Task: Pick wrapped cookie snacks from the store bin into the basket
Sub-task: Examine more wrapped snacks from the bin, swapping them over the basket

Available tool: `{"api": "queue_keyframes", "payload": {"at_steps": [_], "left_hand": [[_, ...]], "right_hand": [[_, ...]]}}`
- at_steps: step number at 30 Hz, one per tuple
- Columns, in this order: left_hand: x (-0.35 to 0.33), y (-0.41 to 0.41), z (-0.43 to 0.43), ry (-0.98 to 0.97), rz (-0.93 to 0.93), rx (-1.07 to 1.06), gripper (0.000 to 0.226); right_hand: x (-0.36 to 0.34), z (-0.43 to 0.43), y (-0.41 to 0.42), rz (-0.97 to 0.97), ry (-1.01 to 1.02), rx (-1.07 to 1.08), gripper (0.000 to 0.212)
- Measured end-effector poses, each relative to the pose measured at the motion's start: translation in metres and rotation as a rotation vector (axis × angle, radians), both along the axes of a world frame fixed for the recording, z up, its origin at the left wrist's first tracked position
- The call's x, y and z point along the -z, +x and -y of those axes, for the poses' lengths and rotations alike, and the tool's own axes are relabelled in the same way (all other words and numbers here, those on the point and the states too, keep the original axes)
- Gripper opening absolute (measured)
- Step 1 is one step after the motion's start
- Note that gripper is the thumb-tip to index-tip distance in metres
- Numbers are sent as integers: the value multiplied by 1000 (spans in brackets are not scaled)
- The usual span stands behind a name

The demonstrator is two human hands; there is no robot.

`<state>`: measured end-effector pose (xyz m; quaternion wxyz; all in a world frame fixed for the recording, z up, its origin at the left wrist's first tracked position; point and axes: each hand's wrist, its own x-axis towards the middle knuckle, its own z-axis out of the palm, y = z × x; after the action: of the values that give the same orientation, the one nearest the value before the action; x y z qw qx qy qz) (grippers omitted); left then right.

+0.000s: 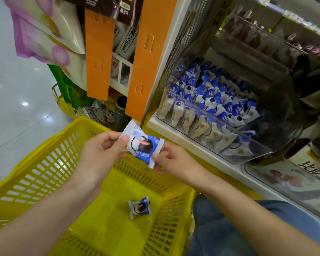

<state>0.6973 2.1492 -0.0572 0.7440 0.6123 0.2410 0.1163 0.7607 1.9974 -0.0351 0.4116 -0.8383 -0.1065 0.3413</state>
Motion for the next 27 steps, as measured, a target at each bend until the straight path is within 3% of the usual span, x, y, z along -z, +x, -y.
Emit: {"api": "queue_keyframes", "payload": {"at_steps": [2, 4, 6, 8, 10, 15, 20, 23, 27], "left_hand": [[2, 1, -3, 149, 3, 11, 13], [3, 1, -4, 348, 3, 67, 18], [4, -1, -2, 463, 20, 134, 21], [4, -3, 2, 503, 43, 200, 21], [4, -4, 5, 508, 61, 233, 22], [3, -3, 8, 354, 32, 231, 21], [-2, -2, 11, 142, -30, 275, 21], [-5, -1, 12, 134, -44, 282, 18], [2, 3, 9, 260, -163, 138, 18]], "right_hand": [[5, 2, -5, 190, -121, -105, 46], [3, 1, -9, 386, -62, -122, 60], [-1, -1, -11, 514, 30, -150, 49], [-3, -3, -13, 537, 103, -153, 26], [-5, -5, -15, 514, 138, -127, 14], [-7, -3, -11, 525, 136, -91, 11], [-9, -1, -11, 852, 17, -271, 16], [-11, 2, -10, 942, -7, -268, 14], [-13, 3, -9, 929, 54, -108, 18]]}}
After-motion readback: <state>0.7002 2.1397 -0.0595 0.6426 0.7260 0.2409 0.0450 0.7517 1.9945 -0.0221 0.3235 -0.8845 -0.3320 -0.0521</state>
